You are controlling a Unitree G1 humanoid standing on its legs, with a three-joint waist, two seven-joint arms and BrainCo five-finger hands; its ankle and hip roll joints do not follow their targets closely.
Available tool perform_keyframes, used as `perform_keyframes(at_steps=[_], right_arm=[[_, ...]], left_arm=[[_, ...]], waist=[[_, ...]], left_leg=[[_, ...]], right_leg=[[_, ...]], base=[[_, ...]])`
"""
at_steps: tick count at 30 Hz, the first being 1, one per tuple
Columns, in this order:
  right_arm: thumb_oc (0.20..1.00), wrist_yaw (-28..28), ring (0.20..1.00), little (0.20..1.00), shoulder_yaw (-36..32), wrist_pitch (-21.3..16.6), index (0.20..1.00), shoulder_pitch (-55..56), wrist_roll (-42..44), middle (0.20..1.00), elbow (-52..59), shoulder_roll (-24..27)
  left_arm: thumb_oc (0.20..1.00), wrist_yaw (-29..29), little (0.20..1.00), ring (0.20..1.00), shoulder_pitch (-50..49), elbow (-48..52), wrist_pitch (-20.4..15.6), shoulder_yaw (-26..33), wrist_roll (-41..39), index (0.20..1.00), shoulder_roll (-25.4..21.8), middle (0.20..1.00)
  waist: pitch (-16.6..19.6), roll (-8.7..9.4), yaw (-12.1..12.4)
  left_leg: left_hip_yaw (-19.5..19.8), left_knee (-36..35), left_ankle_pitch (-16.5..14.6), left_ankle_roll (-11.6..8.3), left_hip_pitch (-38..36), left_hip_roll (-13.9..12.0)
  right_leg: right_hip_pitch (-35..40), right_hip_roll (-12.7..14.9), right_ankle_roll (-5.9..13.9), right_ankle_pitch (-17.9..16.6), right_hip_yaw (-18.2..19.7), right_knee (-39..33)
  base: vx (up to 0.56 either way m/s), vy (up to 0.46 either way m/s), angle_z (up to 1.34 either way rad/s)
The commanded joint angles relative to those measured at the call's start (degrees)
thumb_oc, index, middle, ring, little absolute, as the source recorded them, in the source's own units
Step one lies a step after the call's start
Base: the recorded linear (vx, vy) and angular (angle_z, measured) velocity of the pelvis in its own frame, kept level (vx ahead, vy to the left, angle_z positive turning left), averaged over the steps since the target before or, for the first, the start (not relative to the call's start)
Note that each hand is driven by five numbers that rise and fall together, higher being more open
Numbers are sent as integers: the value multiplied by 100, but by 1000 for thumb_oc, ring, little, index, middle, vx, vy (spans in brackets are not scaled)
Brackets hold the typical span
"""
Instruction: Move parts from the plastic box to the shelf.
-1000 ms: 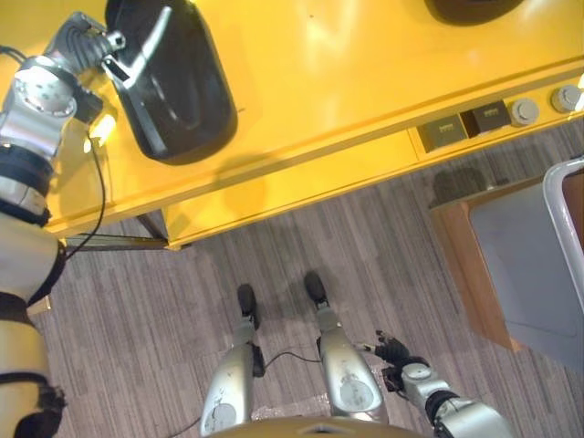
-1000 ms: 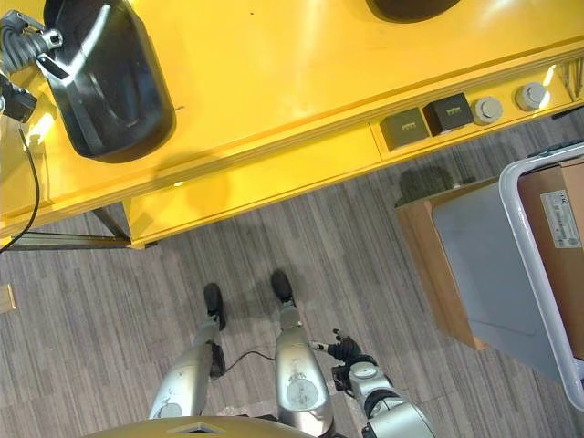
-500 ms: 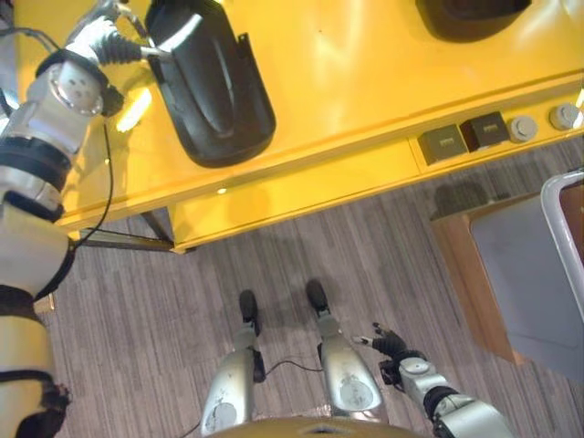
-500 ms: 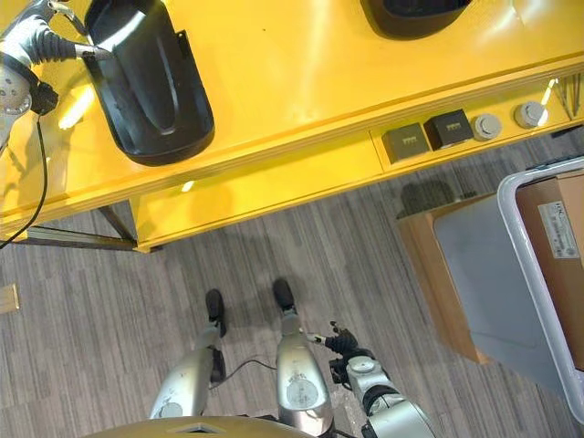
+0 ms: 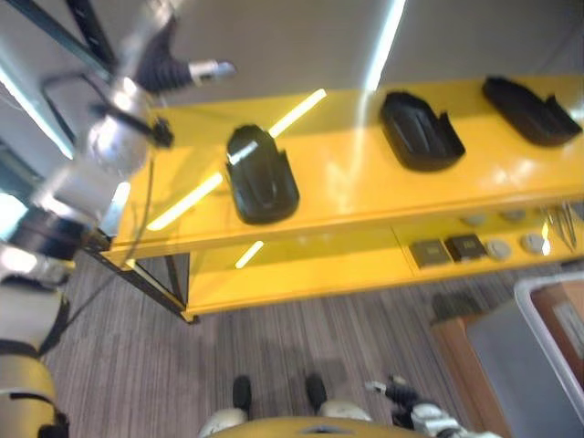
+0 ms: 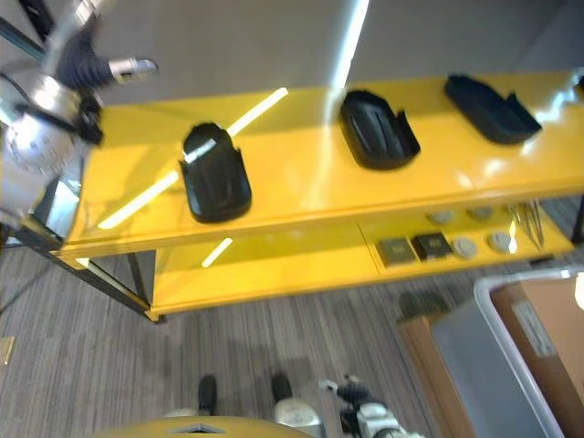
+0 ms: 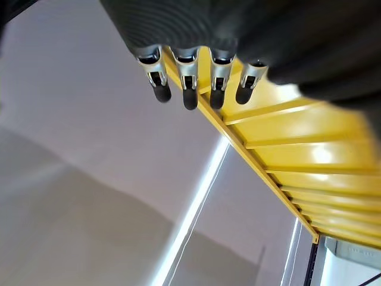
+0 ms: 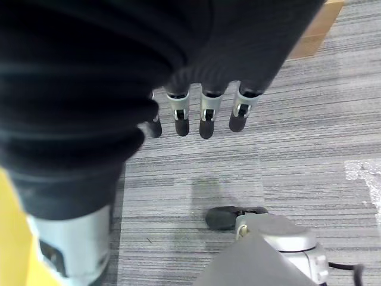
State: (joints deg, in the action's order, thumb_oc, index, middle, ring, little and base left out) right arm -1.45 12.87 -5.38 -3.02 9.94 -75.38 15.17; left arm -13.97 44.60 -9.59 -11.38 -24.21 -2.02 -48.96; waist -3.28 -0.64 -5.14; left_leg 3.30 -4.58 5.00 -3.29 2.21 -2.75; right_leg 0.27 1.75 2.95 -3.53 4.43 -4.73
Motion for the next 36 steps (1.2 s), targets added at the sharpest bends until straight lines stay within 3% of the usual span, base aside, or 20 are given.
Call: perform_keyframes(at_steps=[1, 4, 8, 12, 14, 20, 24, 36], right_arm=[[1000, 63, 1000, 1000, 62, 39, 1000, 63, -308, 1000, -162, 63], [1000, -11, 1000, 1000, -39, 9, 1000, 115, -326, 1000, -134, -124], [1000, -39, 1000, 1000, 16, -34, 1000, 99, -347, 1000, -32, -207], [1000, -92, 1000, 1000, 129, -62, 1000, -21, -288, 1000, 82, -258], [1000, -169, 1000, 1000, 204, -91, 1000, -150, -187, 1000, 162, -280], [1000, -182, 1000, 1000, 423, -81, 1000, -216, -237, 1000, 213, -280], [1000, -197, 1000, 1000, 408, -71, 1000, -249, -224, 1000, 217, -242], [1000, -238, 1000, 1000, 604, -124, 1000, -183, -549, 1000, 309, -229]], left_arm=[[200, 337, 200, 200, 97, -235, -273, 386, -692, 200, 356, 200], [200, 946, 200, 200, -1563, 1013, -439, 938, -1782, 200, 1595, 200], [200, 1263, 200, 200, -2224, 1470, -336, 917, -2007, 200, 1963, 200], [200, 1632, 200, 200, -2423, 1693, -170, 426, -2179, 200, 2138, 200], [200, 1806, 200, 200, -2374, 1586, -13, -97, -2378, 200, 2425, 200], [200, 1957, 200, 200, -2064, 1071, 37, -624, -2434, 200, 2620, 200], [200, 1887, 200, 200, -1938, 844, 37, -656, -2533, 200, 2704, 200], [200, 1229, 200, 200, -1891, 535, -217, 106, -2157, 200, 2679, 200]], waist=[[60, -25, -43], [83, 89, -38], [34, 120, -59], [-132, 103, -87], [-280, 91, -129], [-374, 83, -174], [-443, 63, -198], [-480, 80, -229]], left_leg=[[231, -26, -288, -276, -135, -632], [218, -38, -328, -246, -156, -607], [162, -42, -325, -231, -72, -589], [128, -42, -256, -212, 196, -550], [103, -42, -206, -194, 404, -517], [16, -42, -205, -167, 476, -503], [-17, -42, -200, -164, 495, -483], [-133, -42, -197, -191, 520, -507]], right_leg=[[-28, 468, 492, 520, -124, 311], [42, 484, 440, 505, -123, 247], [-47, 495, 426, 457, -83, 208], [-323, 497, 436, 341, -39, 171], [-570, 495, 449, 252, 9, 142], [-702, 506, 474, 181, 113, 84], [-753, 515, 482, 161, 156, 75], [-804, 509, 475, 127, 240, 10]], base=[[0, 0, 0], [7, 4, 5], [-24, 11, -4], [-78, 18, -10], [-109, 17, -4], [-3, 5, -11], [-10, 5, -11], [4, -10, -6]])
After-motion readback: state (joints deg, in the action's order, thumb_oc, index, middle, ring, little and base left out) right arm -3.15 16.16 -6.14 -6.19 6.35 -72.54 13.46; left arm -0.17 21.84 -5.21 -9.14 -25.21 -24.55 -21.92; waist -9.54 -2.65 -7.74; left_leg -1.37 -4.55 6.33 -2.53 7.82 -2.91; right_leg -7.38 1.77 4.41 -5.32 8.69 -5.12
